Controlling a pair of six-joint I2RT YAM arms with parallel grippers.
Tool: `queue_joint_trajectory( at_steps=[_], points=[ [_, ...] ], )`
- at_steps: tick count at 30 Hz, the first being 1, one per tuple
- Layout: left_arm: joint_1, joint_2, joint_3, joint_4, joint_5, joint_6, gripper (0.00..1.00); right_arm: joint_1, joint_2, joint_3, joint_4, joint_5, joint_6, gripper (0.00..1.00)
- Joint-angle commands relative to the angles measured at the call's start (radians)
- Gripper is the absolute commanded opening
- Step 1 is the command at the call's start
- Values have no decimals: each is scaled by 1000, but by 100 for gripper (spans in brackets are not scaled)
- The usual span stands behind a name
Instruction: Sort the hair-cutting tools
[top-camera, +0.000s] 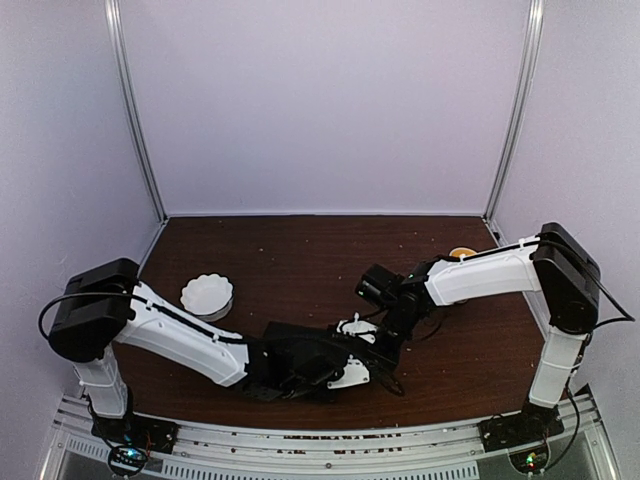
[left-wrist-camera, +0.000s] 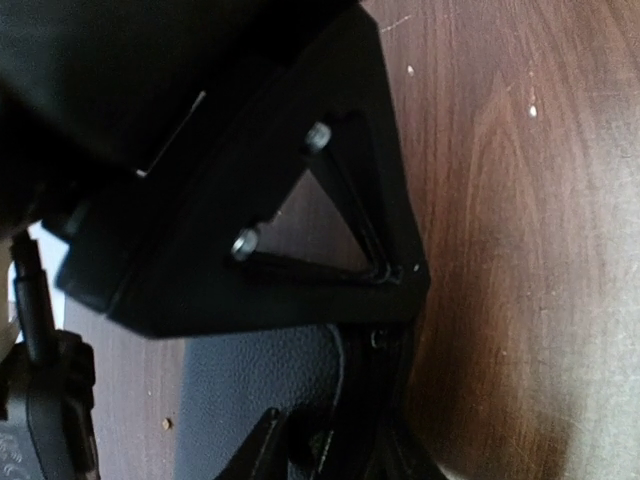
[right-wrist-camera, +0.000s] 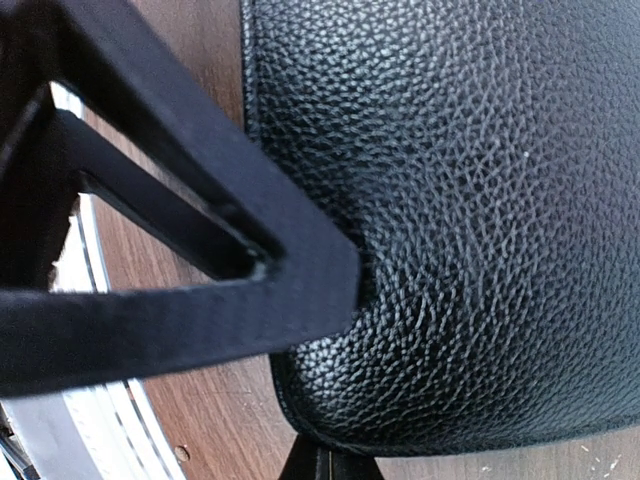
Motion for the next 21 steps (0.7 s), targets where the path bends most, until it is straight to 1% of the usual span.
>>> queue_joint_trajectory(
  at_steps=[1, 3, 8, 10, 21],
  points=[
    [-2, 36, 42, -1, -38, 26, 32, 6, 8, 13, 32, -19, 2, 0],
    [-2, 45, 46, -1, -49, 31, 28, 7, 6, 12, 32, -16, 3, 0],
    [-2, 47, 50, -12, -41, 36, 7, 6, 5, 13, 21, 2, 0, 0],
    [-2, 42, 46, -19, -31, 34, 1, 4, 3, 16, 11, 30, -4, 0],
    [-2, -3, -19, 3, 22, 36, 0, -78, 11, 60, -51, 162, -21, 0]
  ],
)
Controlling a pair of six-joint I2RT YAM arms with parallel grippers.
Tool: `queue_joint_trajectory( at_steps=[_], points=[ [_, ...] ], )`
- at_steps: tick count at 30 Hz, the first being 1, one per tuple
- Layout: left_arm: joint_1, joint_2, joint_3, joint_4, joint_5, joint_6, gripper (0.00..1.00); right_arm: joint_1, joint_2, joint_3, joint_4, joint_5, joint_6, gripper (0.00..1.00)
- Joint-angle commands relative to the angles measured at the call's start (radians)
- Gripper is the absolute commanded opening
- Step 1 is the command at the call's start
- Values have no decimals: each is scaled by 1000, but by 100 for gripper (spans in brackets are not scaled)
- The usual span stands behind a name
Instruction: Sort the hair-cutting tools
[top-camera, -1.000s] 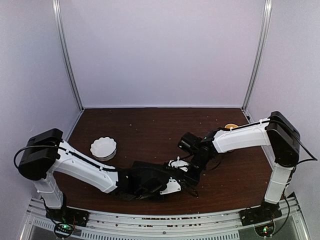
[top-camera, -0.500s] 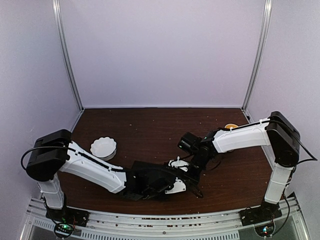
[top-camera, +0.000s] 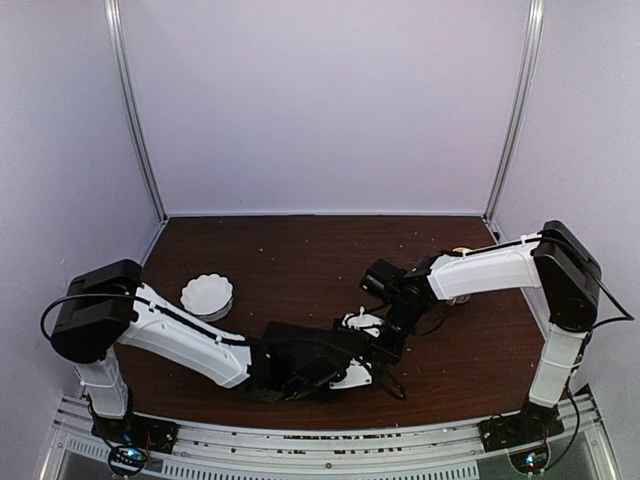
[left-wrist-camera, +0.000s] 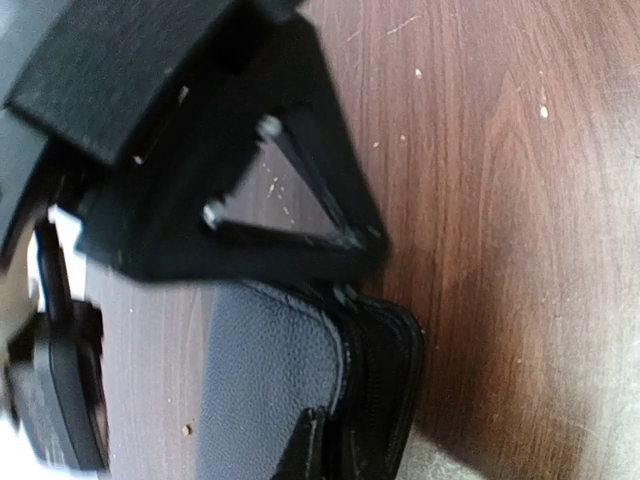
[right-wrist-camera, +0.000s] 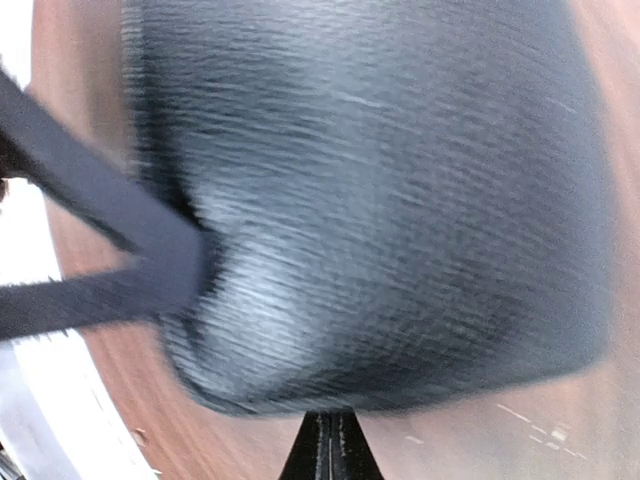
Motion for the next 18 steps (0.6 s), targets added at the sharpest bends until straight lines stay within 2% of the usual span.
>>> queue_joint_trajectory(
  at_steps=[1, 11, 18],
  points=[
    [3, -32, -43, 1, 65, -11, 0, -43, 21, 62, -30, 100, -9, 0],
    [-9, -45, -33, 1, 64, 27, 0, -97, 169, 228, -62, 228, 30, 0],
    [-9, -53, -48, 0, 58, 10, 0, -108, 157, 210, -46, 245, 40, 0]
  ],
)
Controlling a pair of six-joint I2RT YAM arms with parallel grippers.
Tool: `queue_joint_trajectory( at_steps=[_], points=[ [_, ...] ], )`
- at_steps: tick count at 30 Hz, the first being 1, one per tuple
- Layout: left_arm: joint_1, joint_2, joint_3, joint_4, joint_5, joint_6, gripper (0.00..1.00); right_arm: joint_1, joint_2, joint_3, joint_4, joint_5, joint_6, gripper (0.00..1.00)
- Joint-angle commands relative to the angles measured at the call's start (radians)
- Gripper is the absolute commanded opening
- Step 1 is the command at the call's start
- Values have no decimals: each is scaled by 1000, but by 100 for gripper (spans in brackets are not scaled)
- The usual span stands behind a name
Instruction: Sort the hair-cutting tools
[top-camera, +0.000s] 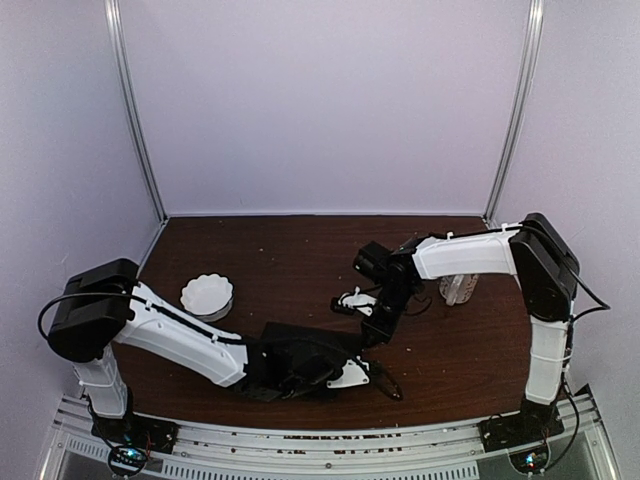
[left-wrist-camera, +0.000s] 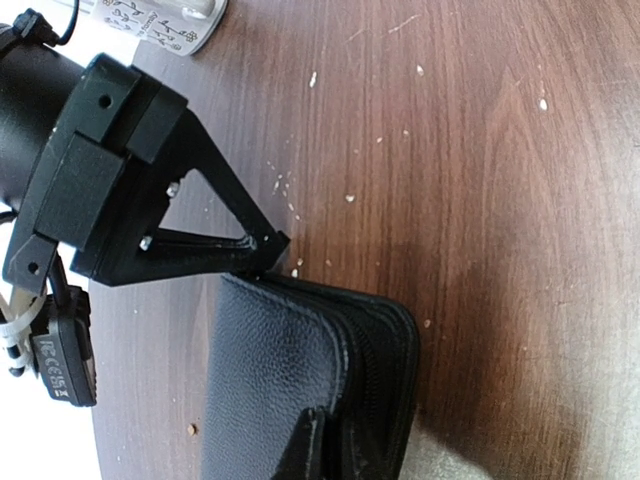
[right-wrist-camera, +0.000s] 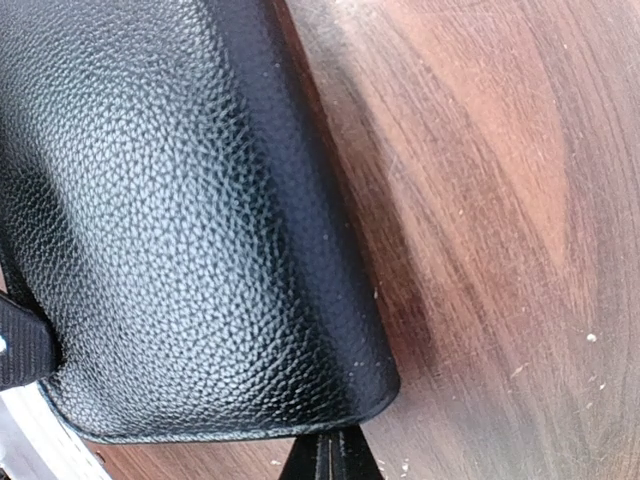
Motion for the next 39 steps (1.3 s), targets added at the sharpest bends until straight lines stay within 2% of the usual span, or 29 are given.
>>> queue_joint_trajectory(
  at_steps=[1, 3, 9, 12, 17, 20, 21, 24, 25, 31, 32, 33, 34, 35, 37, 39],
  points=[
    [-12, -34, -26, -18, 41, -16, 0, -26, 8, -11, 65, 129, 24, 0],
    [-12, -35, -26, -17, 31, -22, 0, -26, -1, -19, 70, 134, 24, 0],
    [-12, -48, -25, -13, -19, -61, 0, -29, -52, -40, 72, 156, 24, 9],
    [-12, -68, -19, -31, -62, -86, 13, -33, -108, -59, 61, 166, 6, 26],
    [-12, -163, 0, -148, -96, -148, 26, -46, -281, -145, 61, 166, -60, 37],
    [-12, -269, -17, -218, -119, -193, 41, -59, -426, -210, 72, 180, -105, 42],
    [-12, -304, -26, -232, -136, -204, 49, -64, -467, -226, 75, 185, -118, 43],
    [-2, -401, -37, -294, -202, -241, 82, -85, -599, -268, 89, 195, -157, 45],
    [6, -425, -34, -324, -221, -257, 97, -92, -647, -282, 95, 202, -168, 46],
    [149, -608, -9, -490, -293, -418, 98, -182, -898, -359, 214, 281, -132, 59],
    [224, -638, 6, -535, -281, -466, 98, -226, -936, -367, 241, 276, -109, 65],
    [291, -662, 33, -601, -261, -519, 98, -249, -971, -376, 257, 275, -81, 75],
    [355, -686, 57, -658, -217, -543, 98, -289, -1001, -386, 285, 278, -39, 93],
    [406, -711, 71, -690, -192, -551, 98, -345, -1031, -394, 316, 269, -3, 99],
    [450, -778, 69, -695, -251, -531, 98, -414, -1083, -417, 375, 255, 56, 100],
    [473, -858, 32, -642, -322, -468, 98, -433, -1119, -450, 451, 353, 130, 100]
  ],
)
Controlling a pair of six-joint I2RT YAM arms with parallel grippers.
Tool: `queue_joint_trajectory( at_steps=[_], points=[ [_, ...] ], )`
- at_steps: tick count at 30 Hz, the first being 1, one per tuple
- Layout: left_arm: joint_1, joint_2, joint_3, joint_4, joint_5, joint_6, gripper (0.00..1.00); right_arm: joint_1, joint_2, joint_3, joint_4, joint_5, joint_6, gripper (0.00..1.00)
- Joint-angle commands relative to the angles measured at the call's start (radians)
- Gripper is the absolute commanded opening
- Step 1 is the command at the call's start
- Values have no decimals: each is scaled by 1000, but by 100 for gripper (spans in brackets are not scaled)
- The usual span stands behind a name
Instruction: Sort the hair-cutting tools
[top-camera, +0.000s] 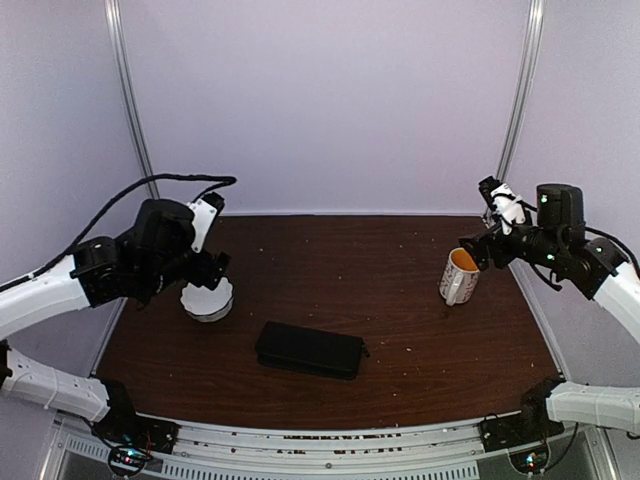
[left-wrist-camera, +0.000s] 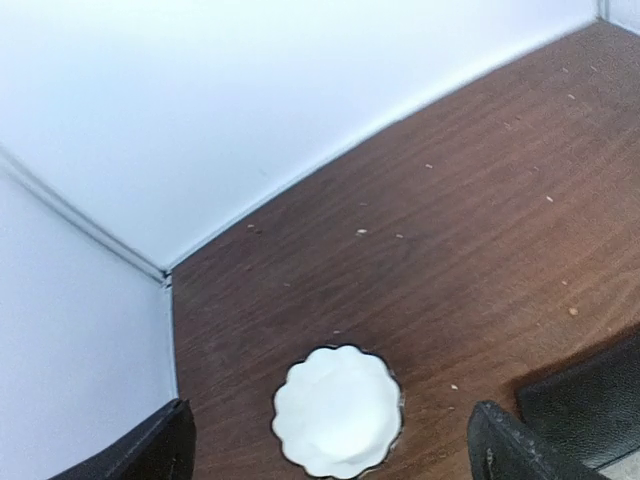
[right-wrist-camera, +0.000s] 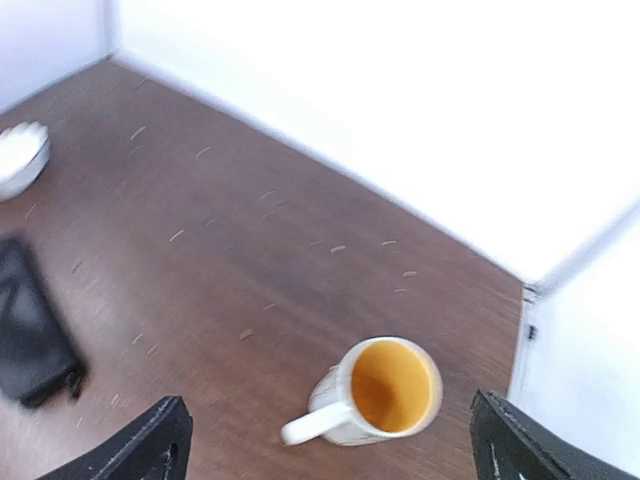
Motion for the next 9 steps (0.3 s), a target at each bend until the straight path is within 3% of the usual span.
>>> queue_joint_trajectory(
  at_steps=[1, 4, 9],
  points=[
    [51, -166, -25, -5, -99, 24, 98, -55, -78, -76, 209, 175, 195, 100],
    [141, -247, -79, 44, -75, 42, 98, -59, -104, -128, 286, 328, 276, 100],
    [266, -286, -159, 90, 23, 77, 98, -87, -145, -229, 354, 283, 260, 100]
  ],
)
